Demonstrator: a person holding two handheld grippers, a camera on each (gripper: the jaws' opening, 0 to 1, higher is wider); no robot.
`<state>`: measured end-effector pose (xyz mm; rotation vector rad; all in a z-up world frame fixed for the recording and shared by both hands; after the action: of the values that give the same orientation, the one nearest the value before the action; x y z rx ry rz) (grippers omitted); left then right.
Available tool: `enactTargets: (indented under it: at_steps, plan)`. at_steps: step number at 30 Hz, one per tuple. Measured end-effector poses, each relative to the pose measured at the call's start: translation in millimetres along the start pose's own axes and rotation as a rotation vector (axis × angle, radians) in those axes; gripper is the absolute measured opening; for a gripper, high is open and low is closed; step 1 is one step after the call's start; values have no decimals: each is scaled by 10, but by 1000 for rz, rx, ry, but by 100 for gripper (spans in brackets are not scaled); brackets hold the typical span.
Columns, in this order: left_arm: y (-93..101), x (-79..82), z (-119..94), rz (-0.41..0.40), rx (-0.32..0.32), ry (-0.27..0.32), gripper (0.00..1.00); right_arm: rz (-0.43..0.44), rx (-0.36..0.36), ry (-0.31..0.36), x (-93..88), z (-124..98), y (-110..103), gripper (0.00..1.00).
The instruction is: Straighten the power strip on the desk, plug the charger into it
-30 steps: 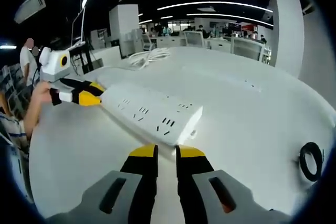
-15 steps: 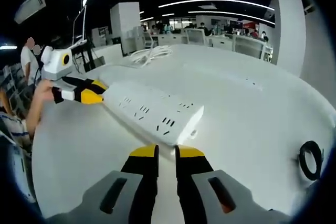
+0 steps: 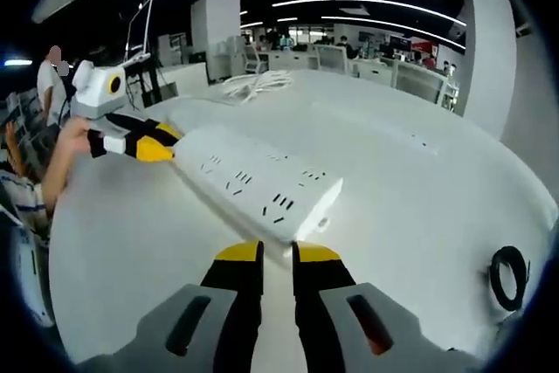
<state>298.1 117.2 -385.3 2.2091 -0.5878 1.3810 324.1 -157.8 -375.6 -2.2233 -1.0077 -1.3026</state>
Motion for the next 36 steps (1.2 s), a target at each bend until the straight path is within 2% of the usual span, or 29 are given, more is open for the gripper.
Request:
enactTargets:
  at_steps: [6, 36]
  plan:
    - [14, -4, 1, -1, -8, -1, 20, -24, -3, -14, -3, -17, -8, 12]
    - [49, -7, 6, -8, -38, -3, 20, -42, 11, -39, -21, -70, 11, 11]
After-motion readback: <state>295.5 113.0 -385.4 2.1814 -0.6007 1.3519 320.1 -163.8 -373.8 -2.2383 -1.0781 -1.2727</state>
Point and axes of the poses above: the point that each gripper's makers call its tool centre point, and the gripper's own axes: z roughly forward along the fingers, y roughly to its right, x roughly out of its top, the point moved 8 cm from there along -z, roughly backward along the fingers, and after that the axes turned 5 degrees about y, right-handed, at the moved point
